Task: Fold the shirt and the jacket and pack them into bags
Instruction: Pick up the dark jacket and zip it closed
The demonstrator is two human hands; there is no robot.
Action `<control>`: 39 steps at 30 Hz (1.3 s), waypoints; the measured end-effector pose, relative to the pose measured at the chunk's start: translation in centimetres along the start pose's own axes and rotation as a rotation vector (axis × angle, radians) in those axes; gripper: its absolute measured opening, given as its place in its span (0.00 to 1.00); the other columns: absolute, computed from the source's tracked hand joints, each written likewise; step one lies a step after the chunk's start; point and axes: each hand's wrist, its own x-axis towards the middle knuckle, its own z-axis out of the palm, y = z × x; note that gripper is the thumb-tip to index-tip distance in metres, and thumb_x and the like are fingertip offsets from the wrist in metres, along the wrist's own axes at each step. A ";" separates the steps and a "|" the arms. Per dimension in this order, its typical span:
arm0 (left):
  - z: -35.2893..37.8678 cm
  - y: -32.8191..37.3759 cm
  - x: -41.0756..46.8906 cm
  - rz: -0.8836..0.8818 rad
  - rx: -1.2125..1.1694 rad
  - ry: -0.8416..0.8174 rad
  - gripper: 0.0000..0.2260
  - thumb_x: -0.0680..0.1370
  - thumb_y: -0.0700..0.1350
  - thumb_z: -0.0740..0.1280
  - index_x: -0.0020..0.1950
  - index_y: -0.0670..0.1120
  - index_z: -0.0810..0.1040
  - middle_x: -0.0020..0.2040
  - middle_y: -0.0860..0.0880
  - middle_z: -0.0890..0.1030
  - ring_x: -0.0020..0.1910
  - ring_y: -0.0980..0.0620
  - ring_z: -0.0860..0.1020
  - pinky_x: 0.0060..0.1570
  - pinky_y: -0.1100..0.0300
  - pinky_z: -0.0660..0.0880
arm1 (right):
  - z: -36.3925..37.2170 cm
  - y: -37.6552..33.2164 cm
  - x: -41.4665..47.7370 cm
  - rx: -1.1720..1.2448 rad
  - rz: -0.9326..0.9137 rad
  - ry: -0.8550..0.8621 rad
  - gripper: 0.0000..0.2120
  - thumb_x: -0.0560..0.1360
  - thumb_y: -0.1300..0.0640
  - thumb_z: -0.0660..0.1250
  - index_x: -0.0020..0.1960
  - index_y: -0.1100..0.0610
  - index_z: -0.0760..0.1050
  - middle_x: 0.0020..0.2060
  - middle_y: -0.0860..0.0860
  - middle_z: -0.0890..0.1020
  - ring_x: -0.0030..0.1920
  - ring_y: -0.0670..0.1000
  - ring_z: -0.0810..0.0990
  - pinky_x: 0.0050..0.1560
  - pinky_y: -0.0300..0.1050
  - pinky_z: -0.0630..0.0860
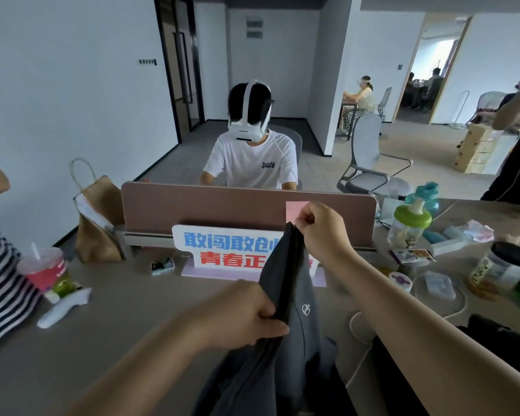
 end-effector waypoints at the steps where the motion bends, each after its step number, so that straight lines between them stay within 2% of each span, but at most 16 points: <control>1: -0.1 -0.1 0.3 -0.009 -0.002 -0.025 0.23 0.76 0.53 0.67 0.26 0.44 0.65 0.26 0.41 0.68 0.20 0.59 0.65 0.23 0.68 0.59 | 0.1 -0.2 0.0 -0.006 -0.010 0.003 0.07 0.75 0.65 0.63 0.39 0.59 0.72 0.32 0.43 0.73 0.38 0.45 0.70 0.34 0.22 0.65; 3: -0.4 0.3 0.5 0.000 -0.004 -0.085 0.21 0.77 0.53 0.67 0.27 0.45 0.69 0.24 0.47 0.73 0.22 0.60 0.69 0.24 0.70 0.62 | 0.2 -0.7 0.1 0.003 -0.027 0.013 0.06 0.75 0.66 0.62 0.40 0.59 0.72 0.33 0.44 0.74 0.37 0.45 0.71 0.35 0.25 0.65; 6: -1.8 0.4 1.2 -0.015 -0.078 -0.114 0.15 0.78 0.53 0.65 0.37 0.44 0.79 0.36 0.46 0.83 0.32 0.56 0.78 0.34 0.76 0.71 | -0.6 -1.8 0.3 0.065 -0.071 0.073 0.05 0.76 0.65 0.62 0.42 0.59 0.73 0.34 0.45 0.74 0.35 0.40 0.70 0.33 0.24 0.65; 8: -3.0 -0.8 2.5 -0.063 -0.230 0.093 0.13 0.77 0.55 0.64 0.49 0.47 0.81 0.46 0.47 0.84 0.42 0.50 0.82 0.48 0.62 0.79 | -1.9 -3.0 0.4 0.113 -0.143 0.099 0.05 0.76 0.64 0.63 0.41 0.59 0.73 0.32 0.45 0.73 0.33 0.40 0.69 0.31 0.25 0.65; 10: -4.1 -2.0 3.6 -0.166 -0.363 0.337 0.18 0.74 0.58 0.67 0.62 0.56 0.72 0.56 0.52 0.78 0.54 0.51 0.79 0.55 0.54 0.77 | -3.1 -4.6 0.3 0.158 -0.234 0.070 0.05 0.75 0.64 0.63 0.41 0.58 0.73 0.32 0.44 0.73 0.31 0.38 0.70 0.32 0.26 0.65; 12: -4.6 -2.2 4.5 -0.186 -0.403 0.330 0.28 0.72 0.59 0.68 0.69 0.57 0.63 0.61 0.54 0.73 0.60 0.55 0.74 0.60 0.55 0.73 | -3.9 -6.5 0.2 0.176 -0.313 0.050 0.05 0.75 0.64 0.63 0.41 0.58 0.73 0.32 0.43 0.74 0.31 0.37 0.70 0.32 0.27 0.66; 15: -5.8 -1.1 5.1 -0.154 -0.441 0.333 0.10 0.78 0.54 0.65 0.55 0.51 0.76 0.48 0.54 0.80 0.49 0.55 0.78 0.53 0.58 0.74 | -5.5 -9.5 0.4 0.186 -0.428 0.097 0.07 0.74 0.65 0.64 0.40 0.55 0.73 0.34 0.42 0.75 0.34 0.38 0.71 0.36 0.28 0.67; 18: -9.3 0.1 5.0 -0.138 -0.642 0.594 0.10 0.81 0.49 0.61 0.44 0.49 0.79 0.42 0.52 0.81 0.45 0.51 0.79 0.47 0.58 0.74 | -7.2 -10.5 2.5 0.318 -0.429 0.159 0.10 0.75 0.62 0.64 0.38 0.49 0.70 0.35 0.44 0.76 0.36 0.39 0.71 0.41 0.32 0.69; 20: -12.3 1.2 4.5 -0.043 -0.760 0.671 0.10 0.82 0.45 0.60 0.45 0.50 0.79 0.44 0.51 0.82 0.45 0.52 0.80 0.48 0.59 0.75 | -7.6 -9.9 3.8 0.575 -0.274 0.009 0.05 0.76 0.53 0.64 0.44 0.53 0.73 0.42 0.49 0.78 0.43 0.45 0.75 0.49 0.39 0.71; 23: -16.3 3.0 3.6 0.081 -0.758 0.741 0.13 0.81 0.38 0.59 0.47 0.53 0.79 0.45 0.53 0.82 0.46 0.54 0.80 0.51 0.60 0.76 | -6.8 -7.6 3.9 0.688 0.031 -0.542 0.34 0.66 0.38 0.72 0.62 0.60 0.72 0.57 0.55 0.81 0.59 0.53 0.79 0.61 0.49 0.74; 24: -17.4 3.4 3.2 0.113 -0.712 0.759 0.15 0.80 0.36 0.59 0.47 0.55 0.79 0.46 0.53 0.82 0.47 0.54 0.80 0.52 0.60 0.76 | -6.5 -7.0 3.4 0.626 0.045 -0.685 0.37 0.63 0.41 0.75 0.63 0.61 0.73 0.58 0.57 0.81 0.60 0.54 0.79 0.62 0.49 0.74; 26: -19.6 3.9 2.2 0.145 -0.532 0.809 0.17 0.79 0.34 0.60 0.45 0.57 0.79 0.44 0.55 0.82 0.46 0.57 0.80 0.49 0.64 0.76 | -7.0 -6.8 2.9 0.489 0.007 -0.800 0.27 0.63 0.52 0.77 0.57 0.63 0.78 0.53 0.56 0.84 0.55 0.53 0.82 0.57 0.45 0.76; 30: -23.3 2.9 -0.5 0.076 0.200 0.819 0.16 0.75 0.30 0.59 0.45 0.48 0.81 0.42 0.50 0.82 0.43 0.54 0.78 0.40 0.67 0.69 | -11.0 -8.4 5.4 0.028 -0.124 -0.556 0.06 0.69 0.60 0.75 0.44 0.53 0.81 0.43 0.52 0.86 0.44 0.50 0.85 0.48 0.41 0.78; 33: -25.0 1.2 -2.1 -0.053 0.317 0.804 0.11 0.77 0.35 0.65 0.52 0.47 0.82 0.48 0.50 0.82 0.49 0.52 0.76 0.46 0.62 0.67 | -13.7 -9.2 7.6 -0.423 -0.237 -0.348 0.11 0.70 0.60 0.74 0.35 0.46 0.76 0.37 0.51 0.83 0.41 0.52 0.81 0.39 0.41 0.73; 36: -25.8 -0.5 -3.0 -0.178 0.343 0.789 0.07 0.77 0.40 0.68 0.53 0.47 0.82 0.50 0.48 0.82 0.49 0.51 0.75 0.48 0.62 0.66 | -14.7 -9.3 8.9 -0.567 -0.326 -0.204 0.05 0.71 0.60 0.72 0.45 0.53 0.80 0.38 0.48 0.77 0.46 0.53 0.76 0.37 0.40 0.66; 39: -25.8 -1.3 -3.4 -0.268 0.334 0.767 0.04 0.77 0.44 0.67 0.50 0.48 0.81 0.50 0.49 0.81 0.51 0.49 0.76 0.48 0.60 0.66 | -14.6 -10.0 9.4 -0.519 -0.376 -0.024 0.12 0.74 0.61 0.69 0.57 0.59 0.77 0.49 0.55 0.78 0.48 0.53 0.72 0.46 0.40 0.63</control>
